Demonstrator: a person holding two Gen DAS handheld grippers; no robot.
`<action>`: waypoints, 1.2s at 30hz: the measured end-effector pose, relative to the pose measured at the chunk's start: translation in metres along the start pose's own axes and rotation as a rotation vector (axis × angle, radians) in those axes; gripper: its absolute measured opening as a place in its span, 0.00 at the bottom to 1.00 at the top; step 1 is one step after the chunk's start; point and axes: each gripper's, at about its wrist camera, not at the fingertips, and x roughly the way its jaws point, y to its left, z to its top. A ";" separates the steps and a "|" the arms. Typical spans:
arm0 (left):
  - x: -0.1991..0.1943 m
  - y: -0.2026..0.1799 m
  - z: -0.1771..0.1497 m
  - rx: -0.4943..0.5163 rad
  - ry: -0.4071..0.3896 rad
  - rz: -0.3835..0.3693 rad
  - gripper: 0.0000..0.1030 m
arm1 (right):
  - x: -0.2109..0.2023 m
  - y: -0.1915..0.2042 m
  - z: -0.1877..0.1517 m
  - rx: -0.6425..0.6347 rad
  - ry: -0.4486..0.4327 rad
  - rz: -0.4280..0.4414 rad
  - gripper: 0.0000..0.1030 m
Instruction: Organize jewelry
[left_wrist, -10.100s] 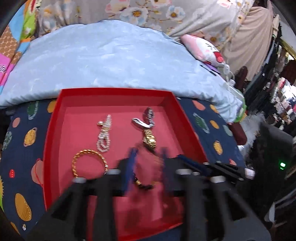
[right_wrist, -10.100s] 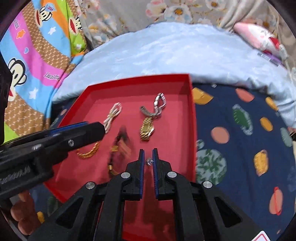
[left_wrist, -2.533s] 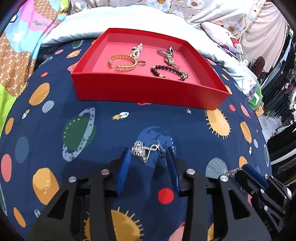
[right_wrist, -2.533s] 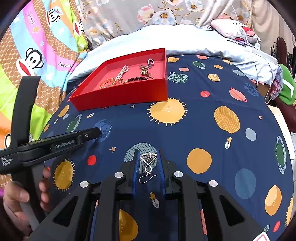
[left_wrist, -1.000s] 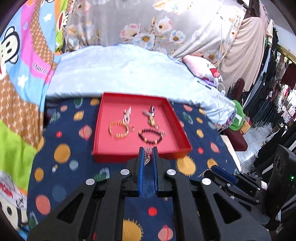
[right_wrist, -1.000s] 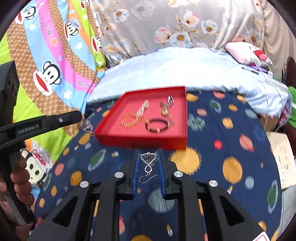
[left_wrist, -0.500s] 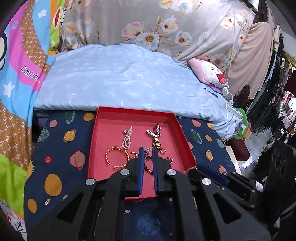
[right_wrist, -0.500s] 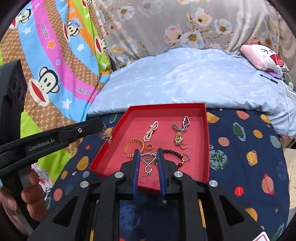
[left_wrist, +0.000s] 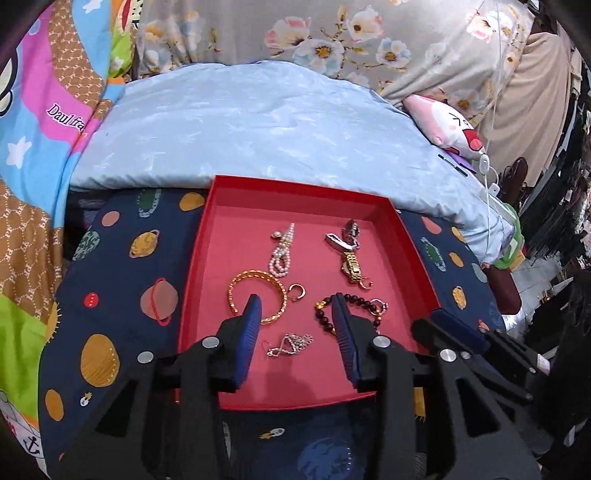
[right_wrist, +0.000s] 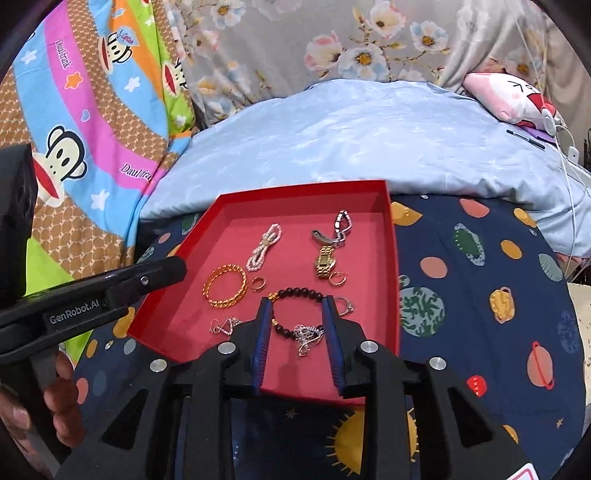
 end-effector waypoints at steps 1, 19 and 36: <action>-0.001 0.003 0.000 -0.009 0.000 0.001 0.37 | -0.001 -0.002 0.001 0.002 -0.001 -0.002 0.27; -0.026 -0.004 -0.023 0.037 -0.026 0.107 0.37 | -0.030 0.006 -0.016 0.004 -0.011 -0.031 0.27; -0.052 -0.023 -0.078 0.074 -0.032 0.213 0.37 | -0.062 0.026 -0.058 0.029 -0.021 -0.093 0.45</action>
